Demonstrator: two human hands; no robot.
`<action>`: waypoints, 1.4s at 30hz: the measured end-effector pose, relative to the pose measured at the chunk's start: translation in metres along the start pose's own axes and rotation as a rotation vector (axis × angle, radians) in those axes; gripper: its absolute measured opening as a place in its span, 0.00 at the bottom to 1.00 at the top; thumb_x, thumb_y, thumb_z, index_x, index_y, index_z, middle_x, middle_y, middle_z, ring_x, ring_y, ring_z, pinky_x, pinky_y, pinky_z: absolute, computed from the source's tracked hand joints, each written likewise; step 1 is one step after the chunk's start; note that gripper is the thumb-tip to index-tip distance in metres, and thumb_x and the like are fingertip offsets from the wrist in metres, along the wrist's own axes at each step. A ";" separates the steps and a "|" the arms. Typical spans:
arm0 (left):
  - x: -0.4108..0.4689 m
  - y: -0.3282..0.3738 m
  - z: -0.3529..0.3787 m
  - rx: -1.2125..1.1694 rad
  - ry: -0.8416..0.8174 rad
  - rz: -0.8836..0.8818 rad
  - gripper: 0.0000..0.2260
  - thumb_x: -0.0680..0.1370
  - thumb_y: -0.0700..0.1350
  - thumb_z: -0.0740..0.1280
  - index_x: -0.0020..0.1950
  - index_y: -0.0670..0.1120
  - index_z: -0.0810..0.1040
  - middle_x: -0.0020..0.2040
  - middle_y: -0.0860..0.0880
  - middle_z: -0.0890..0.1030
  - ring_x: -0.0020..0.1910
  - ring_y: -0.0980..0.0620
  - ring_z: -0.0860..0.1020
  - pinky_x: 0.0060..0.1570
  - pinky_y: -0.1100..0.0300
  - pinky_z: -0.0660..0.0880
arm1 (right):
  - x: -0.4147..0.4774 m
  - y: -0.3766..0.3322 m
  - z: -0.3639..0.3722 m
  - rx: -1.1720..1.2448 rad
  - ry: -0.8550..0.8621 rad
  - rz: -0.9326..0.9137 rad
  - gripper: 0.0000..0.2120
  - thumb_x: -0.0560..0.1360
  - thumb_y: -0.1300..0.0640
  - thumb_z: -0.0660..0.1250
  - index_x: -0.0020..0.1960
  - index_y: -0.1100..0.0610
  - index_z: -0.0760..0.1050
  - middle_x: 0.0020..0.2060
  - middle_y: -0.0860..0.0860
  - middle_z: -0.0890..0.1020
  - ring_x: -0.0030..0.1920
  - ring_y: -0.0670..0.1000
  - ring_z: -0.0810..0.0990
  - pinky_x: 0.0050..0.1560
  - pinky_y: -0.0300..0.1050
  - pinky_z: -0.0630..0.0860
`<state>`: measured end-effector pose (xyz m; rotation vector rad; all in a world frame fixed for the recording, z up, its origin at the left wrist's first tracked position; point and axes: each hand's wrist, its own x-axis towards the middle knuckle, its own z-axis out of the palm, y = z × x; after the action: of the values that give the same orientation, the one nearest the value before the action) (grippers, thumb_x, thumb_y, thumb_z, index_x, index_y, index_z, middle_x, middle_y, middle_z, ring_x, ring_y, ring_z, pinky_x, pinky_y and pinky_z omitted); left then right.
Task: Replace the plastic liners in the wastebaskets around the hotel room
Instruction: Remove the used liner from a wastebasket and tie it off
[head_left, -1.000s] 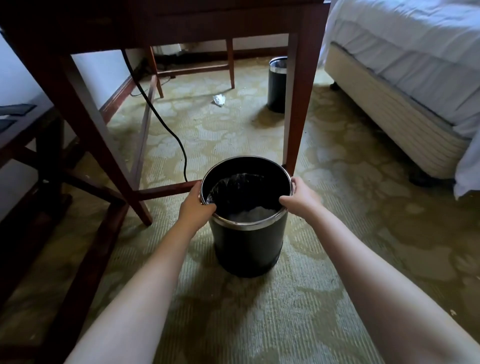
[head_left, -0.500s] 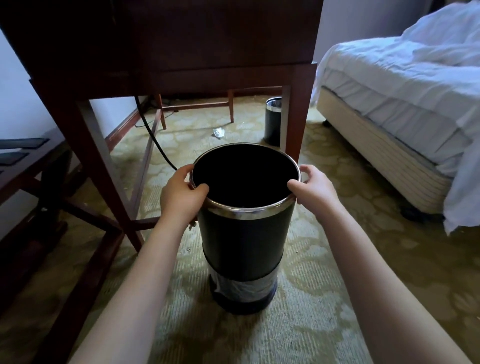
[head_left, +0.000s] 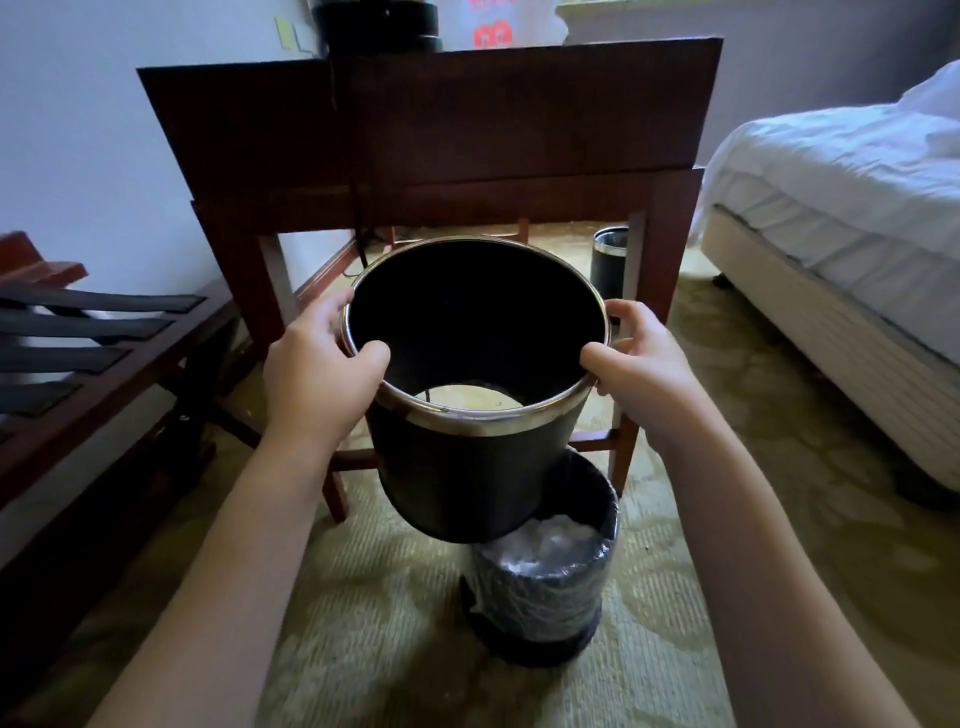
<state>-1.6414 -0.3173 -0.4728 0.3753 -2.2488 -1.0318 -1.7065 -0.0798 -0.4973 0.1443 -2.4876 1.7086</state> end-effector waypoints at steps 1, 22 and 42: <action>0.002 -0.005 -0.006 0.030 0.013 -0.010 0.24 0.71 0.40 0.67 0.67 0.50 0.74 0.53 0.54 0.82 0.49 0.54 0.80 0.55 0.58 0.75 | 0.000 -0.001 0.008 0.000 -0.035 0.005 0.28 0.70 0.55 0.65 0.70 0.47 0.65 0.44 0.53 0.81 0.44 0.52 0.79 0.53 0.53 0.78; -0.003 -0.202 -0.028 0.202 -0.180 -0.435 0.24 0.75 0.40 0.66 0.71 0.50 0.69 0.62 0.47 0.78 0.57 0.50 0.76 0.49 0.61 0.74 | -0.005 0.077 0.201 -0.205 -0.510 0.228 0.22 0.74 0.56 0.65 0.65 0.57 0.62 0.52 0.56 0.78 0.52 0.59 0.80 0.53 0.56 0.78; -0.054 -0.242 0.027 0.625 -0.544 -0.065 0.29 0.79 0.48 0.62 0.78 0.49 0.54 0.78 0.47 0.51 0.77 0.46 0.51 0.72 0.46 0.58 | -0.019 0.133 0.226 -0.610 -0.634 -0.088 0.20 0.80 0.47 0.59 0.68 0.55 0.68 0.54 0.54 0.80 0.55 0.58 0.78 0.47 0.50 0.74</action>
<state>-1.6191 -0.4331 -0.6922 0.4664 -3.0591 -0.4592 -1.7170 -0.2426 -0.7035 0.8189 -3.2469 0.8789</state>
